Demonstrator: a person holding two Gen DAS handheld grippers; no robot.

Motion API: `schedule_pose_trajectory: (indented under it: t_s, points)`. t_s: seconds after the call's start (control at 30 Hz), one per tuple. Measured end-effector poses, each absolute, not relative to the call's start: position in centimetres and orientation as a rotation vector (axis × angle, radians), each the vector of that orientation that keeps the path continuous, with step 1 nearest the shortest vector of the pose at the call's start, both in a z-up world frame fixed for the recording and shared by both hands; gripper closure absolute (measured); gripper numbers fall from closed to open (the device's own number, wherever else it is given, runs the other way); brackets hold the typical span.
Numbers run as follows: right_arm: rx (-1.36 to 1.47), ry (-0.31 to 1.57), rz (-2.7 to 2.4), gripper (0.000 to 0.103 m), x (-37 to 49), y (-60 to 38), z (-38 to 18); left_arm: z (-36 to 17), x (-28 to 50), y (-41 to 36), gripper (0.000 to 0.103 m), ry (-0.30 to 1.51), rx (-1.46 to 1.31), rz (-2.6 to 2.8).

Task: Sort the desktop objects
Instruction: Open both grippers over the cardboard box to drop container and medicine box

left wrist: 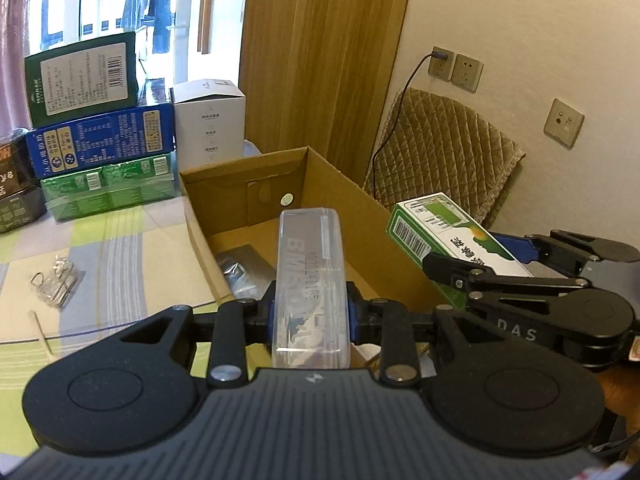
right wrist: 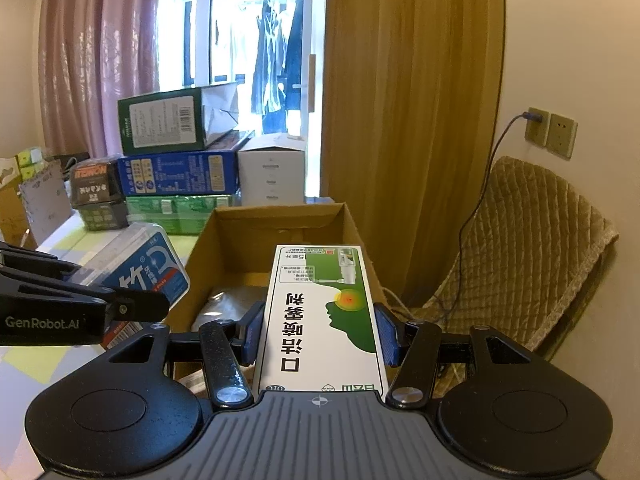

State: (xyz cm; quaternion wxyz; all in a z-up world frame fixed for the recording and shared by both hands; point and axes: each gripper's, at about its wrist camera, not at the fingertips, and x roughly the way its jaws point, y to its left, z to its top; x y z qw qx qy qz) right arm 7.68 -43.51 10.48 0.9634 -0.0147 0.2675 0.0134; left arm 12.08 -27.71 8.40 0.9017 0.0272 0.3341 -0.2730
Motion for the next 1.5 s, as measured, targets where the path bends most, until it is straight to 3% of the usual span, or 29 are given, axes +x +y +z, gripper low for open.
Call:
schedule_pose_trajectory:
  t_s: [0.83,0.97,1.5]
  points:
    - [-0.039,0.599,0.019,0.05,13.1,-45.1,8.9,7.3,17.3,-30.8,0.077,0.749,0.057,-0.556]
    - [-0.035,0.6,0.011,0.05,13.5,-45.4,8.8,7.5,18.0,-31.3,0.069,0.732,0.078,-0.552]
    - [-0.007,0.616,0.035,0.05,15.3,-44.6,8.4,8.0,18.2,-26.3,0.067,0.733,0.031,-0.49]
